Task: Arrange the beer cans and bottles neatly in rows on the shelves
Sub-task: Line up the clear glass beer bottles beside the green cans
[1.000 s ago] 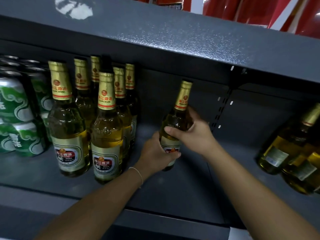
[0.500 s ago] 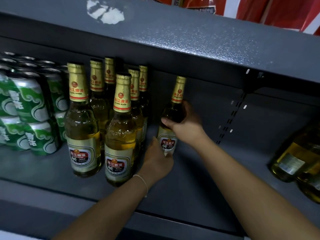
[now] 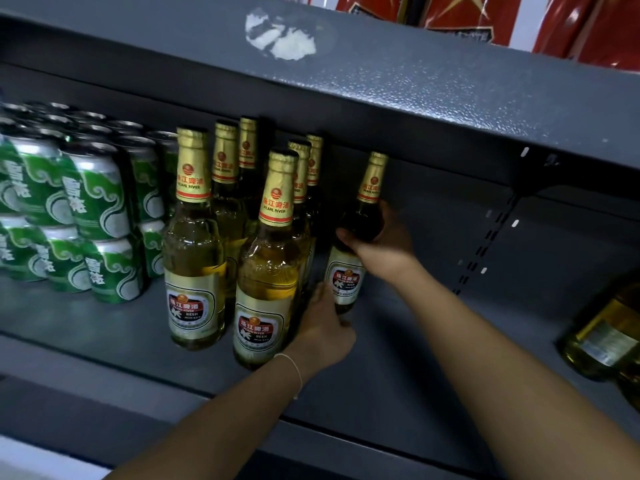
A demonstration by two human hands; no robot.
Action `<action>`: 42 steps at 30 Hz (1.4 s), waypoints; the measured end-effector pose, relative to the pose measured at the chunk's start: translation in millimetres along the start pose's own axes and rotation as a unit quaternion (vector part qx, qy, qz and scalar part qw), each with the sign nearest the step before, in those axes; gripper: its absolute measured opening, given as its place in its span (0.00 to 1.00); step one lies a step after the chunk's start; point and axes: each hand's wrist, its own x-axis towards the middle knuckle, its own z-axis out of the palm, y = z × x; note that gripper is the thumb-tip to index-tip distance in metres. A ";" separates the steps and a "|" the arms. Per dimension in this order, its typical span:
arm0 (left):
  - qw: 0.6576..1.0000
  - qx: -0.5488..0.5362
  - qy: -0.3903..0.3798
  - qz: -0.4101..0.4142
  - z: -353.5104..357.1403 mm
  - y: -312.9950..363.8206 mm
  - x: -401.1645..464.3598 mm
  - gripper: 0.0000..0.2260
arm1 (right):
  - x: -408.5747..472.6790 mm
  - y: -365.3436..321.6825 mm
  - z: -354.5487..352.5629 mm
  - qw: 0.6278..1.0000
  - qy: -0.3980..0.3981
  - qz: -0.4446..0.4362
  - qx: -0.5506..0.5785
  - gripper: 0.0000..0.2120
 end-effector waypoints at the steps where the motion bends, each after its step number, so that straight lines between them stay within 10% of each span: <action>1: 1.000 -0.003 -0.002 0.000 0.0 -0.5 -0.1 0.35 | 0.8 -0.1 0.5 1.000 -0.001 0.001 -0.002 0.36; 35: 0.995 -0.063 0.064 0.036 -2.7 15.4 -17.3 0.28 | -17.8 6.9 -18.1 0.997 0.000 0.065 0.034 0.39; 42: 0.982 -0.067 0.092 0.152 3.9 67.8 -29.9 0.25 | -39.7 18.9 -72.1 0.995 0.077 0.060 0.004 0.23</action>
